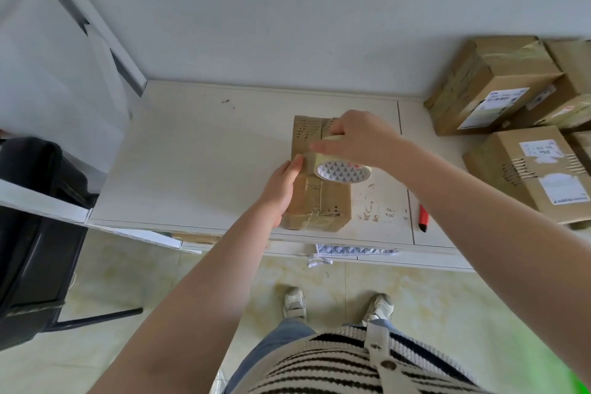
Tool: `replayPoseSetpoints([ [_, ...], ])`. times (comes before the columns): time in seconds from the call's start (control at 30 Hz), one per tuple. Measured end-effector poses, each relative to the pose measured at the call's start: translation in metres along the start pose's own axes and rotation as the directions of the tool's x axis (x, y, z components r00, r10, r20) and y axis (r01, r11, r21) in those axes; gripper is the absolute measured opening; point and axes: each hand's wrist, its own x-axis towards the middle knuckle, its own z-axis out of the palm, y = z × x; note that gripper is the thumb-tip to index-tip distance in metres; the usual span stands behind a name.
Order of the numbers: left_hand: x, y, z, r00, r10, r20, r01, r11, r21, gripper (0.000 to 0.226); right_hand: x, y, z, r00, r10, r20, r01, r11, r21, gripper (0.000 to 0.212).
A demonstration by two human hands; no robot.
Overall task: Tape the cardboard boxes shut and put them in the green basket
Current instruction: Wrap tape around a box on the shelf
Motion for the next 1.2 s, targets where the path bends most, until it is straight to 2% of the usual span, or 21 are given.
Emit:
replayPoseSetpoints([
  [0.07,0.002,-0.002,-0.004,1.000,0.015,-0.018,-0.015,1.000,0.015,0.030,-0.007,0.014,-0.004,0.999,-0.006,-0.054,0.000,0.994,-0.113,0.049],
  [0.17,0.004,-0.003,-0.005,0.999,0.048,-0.017,-0.047,0.997,0.058,0.051,-0.015,0.041,-0.001,0.996,0.032,-0.089,-0.049,0.978,-0.204,0.048],
  [0.33,0.000,0.001,-0.003,0.999,0.046,0.002,-0.046,0.997,0.066,0.044,-0.004,0.070,0.029,0.983,0.182,0.001,-0.182,0.983,0.035,0.055],
  [0.47,-0.001,0.004,-0.006,0.999,0.037,0.009,-0.038,0.996,0.079,0.036,0.003,0.082,0.047,0.982,0.176,0.075,-0.188,0.960,0.209,0.053],
  [0.53,-0.004,0.006,-0.005,0.999,0.047,0.025,-0.050,0.987,0.150,0.038,0.004,0.085,0.050,0.981,0.165,0.102,-0.187,0.944,0.271,0.052],
  [0.67,0.000,0.021,0.005,0.986,0.148,-0.076,-0.097,0.882,0.462,0.062,0.005,0.088,0.050,0.979,0.153,0.133,-0.185,0.941,0.283,0.053],
  [0.8,-0.002,0.028,0.027,0.979,0.142,-0.145,-0.049,0.858,0.511,0.089,0.004,0.088,0.049,0.979,0.150,0.141,-0.186,0.939,0.291,0.053],
  [0.87,-0.003,0.024,0.026,0.965,0.196,-0.174,-0.064,0.818,0.571,0.098,0.003,0.084,0.049,0.981,0.146,0.128,-0.178,0.941,0.287,0.052],
  [0.93,0.001,0.022,0.021,0.952,0.238,-0.192,-0.095,0.827,0.554,0.092,0.001,0.079,0.047,0.984,0.138,0.112,-0.164,0.948,0.271,0.050],
  [1.0,0.003,0.019,0.018,0.953,0.231,-0.195,-0.118,0.877,0.466,0.082,0.002,0.074,0.039,0.987,0.132,0.092,-0.151,0.959,0.240,0.048],
  [1.1,0.001,0.014,0.023,0.977,0.133,-0.169,-0.098,0.975,0.201,0.071,0.004,0.067,0.019,0.991,0.123,0.058,-0.127,0.989,0.074,0.051],
  [1.2,-0.001,0.010,0.029,0.988,0.085,-0.131,-0.080,0.996,0.040,0.068,0.004,0.059,0.004,0.996,0.084,0.024,-0.083,0.995,-0.060,0.052],
])
